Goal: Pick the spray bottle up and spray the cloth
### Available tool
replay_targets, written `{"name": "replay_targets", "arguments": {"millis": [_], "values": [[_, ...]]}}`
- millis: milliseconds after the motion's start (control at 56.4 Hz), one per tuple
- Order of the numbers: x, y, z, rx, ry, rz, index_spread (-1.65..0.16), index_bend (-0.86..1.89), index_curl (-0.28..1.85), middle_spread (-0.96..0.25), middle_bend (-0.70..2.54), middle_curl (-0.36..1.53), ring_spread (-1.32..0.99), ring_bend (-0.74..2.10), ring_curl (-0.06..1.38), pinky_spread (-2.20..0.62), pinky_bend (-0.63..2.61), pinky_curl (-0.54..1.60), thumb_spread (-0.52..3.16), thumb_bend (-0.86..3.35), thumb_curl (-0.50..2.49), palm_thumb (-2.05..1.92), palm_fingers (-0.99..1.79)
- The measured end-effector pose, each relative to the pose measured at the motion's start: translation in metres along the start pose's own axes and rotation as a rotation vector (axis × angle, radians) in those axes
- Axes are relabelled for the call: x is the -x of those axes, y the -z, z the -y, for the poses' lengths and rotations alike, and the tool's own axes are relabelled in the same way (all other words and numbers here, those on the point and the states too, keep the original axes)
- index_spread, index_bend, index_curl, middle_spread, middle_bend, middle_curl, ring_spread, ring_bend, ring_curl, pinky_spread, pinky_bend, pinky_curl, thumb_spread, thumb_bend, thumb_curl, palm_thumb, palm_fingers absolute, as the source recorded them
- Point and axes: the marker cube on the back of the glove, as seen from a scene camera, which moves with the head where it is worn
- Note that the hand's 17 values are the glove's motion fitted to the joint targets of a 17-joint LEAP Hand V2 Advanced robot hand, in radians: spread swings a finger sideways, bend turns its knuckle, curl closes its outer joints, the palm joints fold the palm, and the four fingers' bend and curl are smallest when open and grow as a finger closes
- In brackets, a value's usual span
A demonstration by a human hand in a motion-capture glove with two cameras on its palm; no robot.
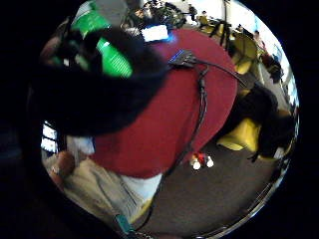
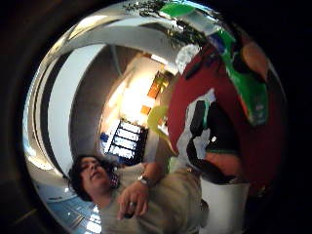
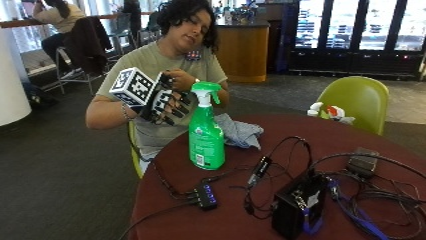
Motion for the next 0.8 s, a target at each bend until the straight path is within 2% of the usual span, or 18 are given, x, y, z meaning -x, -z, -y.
{"name": "replay_targets", "arguments": {"millis": [71,231,550,798], "values": [[0.007,0.007,-0.018,0.074,0.028,-0.009,-0.26,0.32,0.45,-0.02,0.44,0.52,-0.08,0.55,0.50,-0.01,0.62,0.50,1.16,-0.04,0.58,0.76,0.52],[0.011,0.031,-0.050,0.123,0.073,-0.130,-0.32,0.26,0.40,-0.01,0.26,0.43,-0.07,0.38,0.39,0.13,0.48,0.40,1.20,-0.03,0.53,0.67,0.44],[-0.002,0.053,-0.085,0.101,0.070,-0.571,-0.42,0.17,0.36,-0.04,0.16,0.34,-0.06,0.27,0.34,0.22,0.37,0.35,1.16,-0.03,0.46,0.60,0.38],[-0.001,0.046,-0.085,0.134,0.079,-0.573,-0.43,0.15,0.32,-0.08,0.17,0.31,-0.07,0.29,0.34,0.22,0.36,0.35,1.14,-0.03,0.43,0.56,0.34]]}}
